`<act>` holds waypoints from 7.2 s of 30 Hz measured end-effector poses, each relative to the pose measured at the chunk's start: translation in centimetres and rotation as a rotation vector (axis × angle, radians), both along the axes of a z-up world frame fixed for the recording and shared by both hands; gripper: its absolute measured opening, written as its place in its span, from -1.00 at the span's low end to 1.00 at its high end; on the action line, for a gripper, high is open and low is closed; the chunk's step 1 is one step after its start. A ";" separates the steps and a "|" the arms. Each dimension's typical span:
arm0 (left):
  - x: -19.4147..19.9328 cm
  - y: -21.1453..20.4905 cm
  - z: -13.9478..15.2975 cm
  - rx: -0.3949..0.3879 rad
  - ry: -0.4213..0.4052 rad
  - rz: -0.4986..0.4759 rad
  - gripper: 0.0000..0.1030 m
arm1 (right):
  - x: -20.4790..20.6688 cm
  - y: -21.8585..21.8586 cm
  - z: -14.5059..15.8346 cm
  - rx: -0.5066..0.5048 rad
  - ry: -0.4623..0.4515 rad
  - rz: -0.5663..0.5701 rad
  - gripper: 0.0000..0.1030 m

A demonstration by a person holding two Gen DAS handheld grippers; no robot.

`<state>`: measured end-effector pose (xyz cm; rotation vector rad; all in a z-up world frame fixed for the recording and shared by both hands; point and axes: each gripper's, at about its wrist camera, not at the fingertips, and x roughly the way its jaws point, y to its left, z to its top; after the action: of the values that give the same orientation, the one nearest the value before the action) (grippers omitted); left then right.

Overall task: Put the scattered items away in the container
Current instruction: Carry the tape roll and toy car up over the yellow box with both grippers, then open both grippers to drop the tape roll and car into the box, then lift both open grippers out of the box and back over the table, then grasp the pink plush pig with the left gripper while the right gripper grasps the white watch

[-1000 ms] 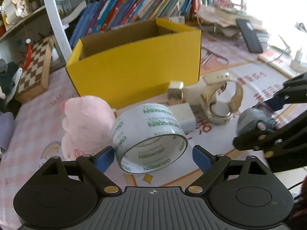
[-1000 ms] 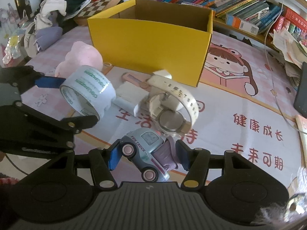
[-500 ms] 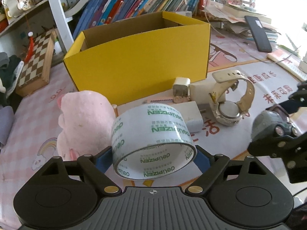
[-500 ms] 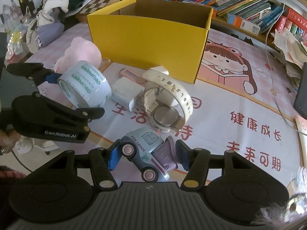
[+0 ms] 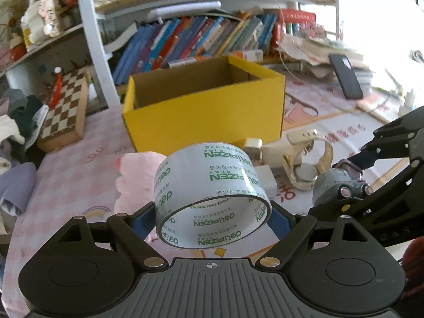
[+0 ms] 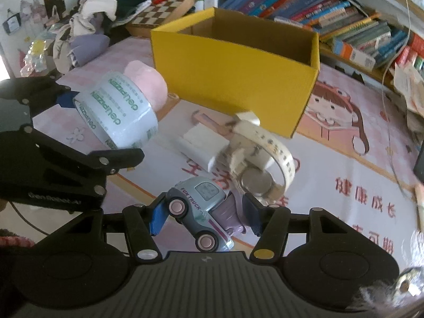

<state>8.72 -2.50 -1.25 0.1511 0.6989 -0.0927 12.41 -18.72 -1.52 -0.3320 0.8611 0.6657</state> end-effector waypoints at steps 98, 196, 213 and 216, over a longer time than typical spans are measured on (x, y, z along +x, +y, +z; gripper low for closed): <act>29.7 -1.2 -2.2 0.314 0.325 -0.135 0.73 | 30.9 11.0 -0.9 -0.428 -0.143 0.730 0.58; -1.4 6.7 2.5 0.042 -0.044 0.157 0.88 | 1.0 -3.6 3.2 -0.008 -0.168 -0.284 0.83; -2.4 4.7 -0.3 0.036 0.036 0.124 0.88 | -1.7 -1.3 -0.8 -0.033 -0.080 -0.284 0.85; -2.5 4.2 -1.0 0.031 0.057 0.114 0.88 | -2.0 -1.0 -1.5 -0.038 -0.048 -0.276 0.85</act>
<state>6.24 1.71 -2.28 0.1388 0.7651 0.0229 10.43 -19.68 -3.03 -0.2562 0.8552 0.3846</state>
